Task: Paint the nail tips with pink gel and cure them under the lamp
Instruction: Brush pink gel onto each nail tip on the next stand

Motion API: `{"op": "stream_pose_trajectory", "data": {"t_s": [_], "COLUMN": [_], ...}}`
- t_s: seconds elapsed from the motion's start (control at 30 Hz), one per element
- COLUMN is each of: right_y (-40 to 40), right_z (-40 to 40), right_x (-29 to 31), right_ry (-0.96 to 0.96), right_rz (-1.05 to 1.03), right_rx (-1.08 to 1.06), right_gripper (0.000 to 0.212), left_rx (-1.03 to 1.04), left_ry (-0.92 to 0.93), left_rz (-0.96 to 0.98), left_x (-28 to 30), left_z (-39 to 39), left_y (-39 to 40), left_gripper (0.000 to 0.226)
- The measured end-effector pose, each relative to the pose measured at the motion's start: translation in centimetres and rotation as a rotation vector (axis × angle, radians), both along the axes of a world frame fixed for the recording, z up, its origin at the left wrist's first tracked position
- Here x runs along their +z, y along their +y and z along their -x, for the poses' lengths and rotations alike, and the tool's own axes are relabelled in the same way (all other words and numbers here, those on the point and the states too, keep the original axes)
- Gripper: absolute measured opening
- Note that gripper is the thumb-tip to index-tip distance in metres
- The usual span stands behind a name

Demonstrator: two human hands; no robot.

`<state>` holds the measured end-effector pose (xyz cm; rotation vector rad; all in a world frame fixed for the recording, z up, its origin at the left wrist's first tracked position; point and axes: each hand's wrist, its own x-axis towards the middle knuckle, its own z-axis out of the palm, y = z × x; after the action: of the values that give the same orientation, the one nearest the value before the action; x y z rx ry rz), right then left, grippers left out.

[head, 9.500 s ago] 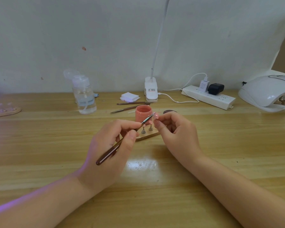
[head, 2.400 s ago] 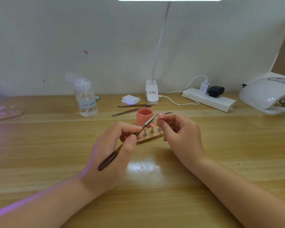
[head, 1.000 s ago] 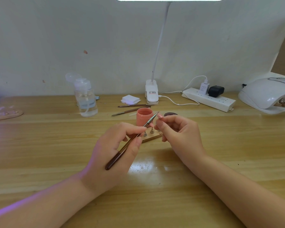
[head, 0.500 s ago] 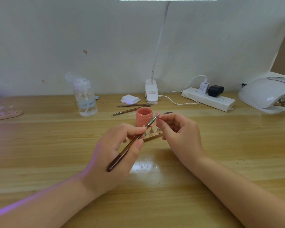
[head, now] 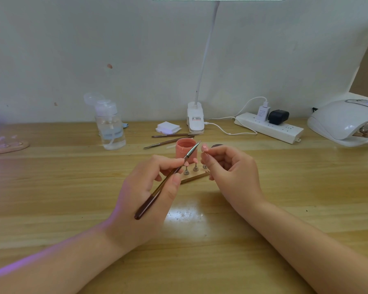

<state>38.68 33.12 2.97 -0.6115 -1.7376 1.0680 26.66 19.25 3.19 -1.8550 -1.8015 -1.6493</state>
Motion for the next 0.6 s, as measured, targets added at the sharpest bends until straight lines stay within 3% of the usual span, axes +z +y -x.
{"op": "stream_pose_trajectory", "data": {"t_s": [0.6], "right_y": [0.18], "right_z": [-0.06], "right_x": [-0.02], "right_ry": [0.000], "right_rz": [-0.016], "right_rx": [-0.011], "right_gripper": [0.007], "left_rx": [0.027], "left_ry": [-0.006], "left_rz": [0.016], "left_x": [0.11], "left_z": [-0.02], "left_y": [-0.18], "left_gripper": [0.021]}}
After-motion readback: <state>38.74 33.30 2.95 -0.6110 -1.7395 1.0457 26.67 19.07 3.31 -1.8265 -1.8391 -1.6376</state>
